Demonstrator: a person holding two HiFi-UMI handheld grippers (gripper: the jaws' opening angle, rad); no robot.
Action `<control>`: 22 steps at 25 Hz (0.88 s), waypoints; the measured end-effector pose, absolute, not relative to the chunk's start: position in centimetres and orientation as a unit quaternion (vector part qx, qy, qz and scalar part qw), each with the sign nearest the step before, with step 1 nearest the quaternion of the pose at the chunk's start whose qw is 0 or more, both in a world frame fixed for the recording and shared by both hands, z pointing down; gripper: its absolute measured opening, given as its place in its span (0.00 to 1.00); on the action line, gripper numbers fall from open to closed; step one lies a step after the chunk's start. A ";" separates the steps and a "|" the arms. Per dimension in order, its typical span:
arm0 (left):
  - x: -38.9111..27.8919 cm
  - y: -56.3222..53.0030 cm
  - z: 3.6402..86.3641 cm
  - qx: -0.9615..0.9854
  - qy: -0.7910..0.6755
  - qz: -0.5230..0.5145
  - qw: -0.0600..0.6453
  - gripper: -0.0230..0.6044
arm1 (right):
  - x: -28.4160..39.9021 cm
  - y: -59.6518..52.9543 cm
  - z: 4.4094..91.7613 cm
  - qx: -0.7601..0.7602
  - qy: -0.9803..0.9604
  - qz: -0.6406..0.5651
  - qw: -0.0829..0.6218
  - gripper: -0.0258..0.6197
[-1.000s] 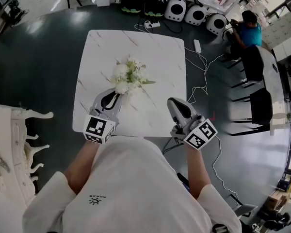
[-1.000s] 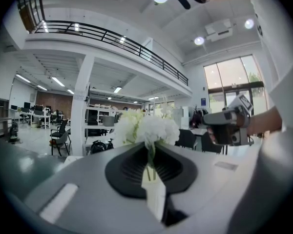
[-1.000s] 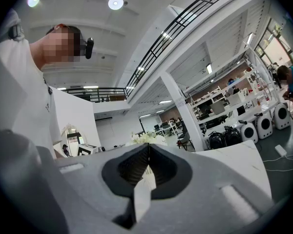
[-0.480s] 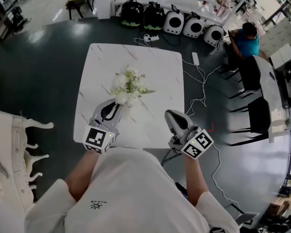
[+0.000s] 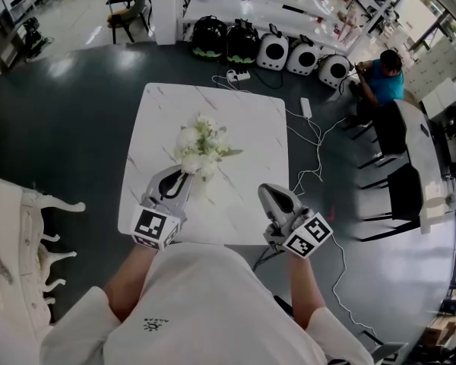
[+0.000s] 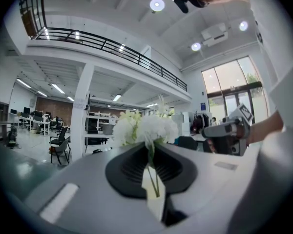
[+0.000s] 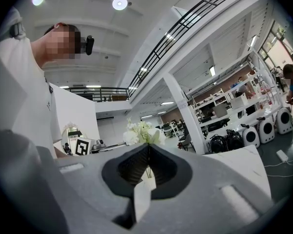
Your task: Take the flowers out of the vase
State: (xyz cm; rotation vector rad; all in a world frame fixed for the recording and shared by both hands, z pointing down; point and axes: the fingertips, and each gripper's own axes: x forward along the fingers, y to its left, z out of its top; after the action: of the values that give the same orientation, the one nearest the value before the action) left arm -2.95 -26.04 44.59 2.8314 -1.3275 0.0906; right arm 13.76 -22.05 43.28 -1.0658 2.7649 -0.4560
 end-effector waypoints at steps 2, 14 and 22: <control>-3.0 -26.0 44.2 0.905 -0.424 0.027 0.004 0.05 | 13.7 -22.0 43.2 -0.355 0.920 -0.151 0.071 0.04; -3.7 -25.9 41.7 0.906 -0.423 0.010 -0.012 0.05 | 12.9 -21.9 42.8 -0.353 0.921 -0.147 0.071 0.04; -3.6 -25.9 39.9 0.907 -0.421 0.000 -0.024 0.05 | 13.2 -21.8 42.8 -0.354 0.921 -0.147 0.075 0.04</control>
State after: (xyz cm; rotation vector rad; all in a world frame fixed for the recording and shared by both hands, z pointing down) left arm -3.65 -25.91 39.92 2.8932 -1.3449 0.0003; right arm 13.21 -21.82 42.77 -1.0627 2.7621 -0.4414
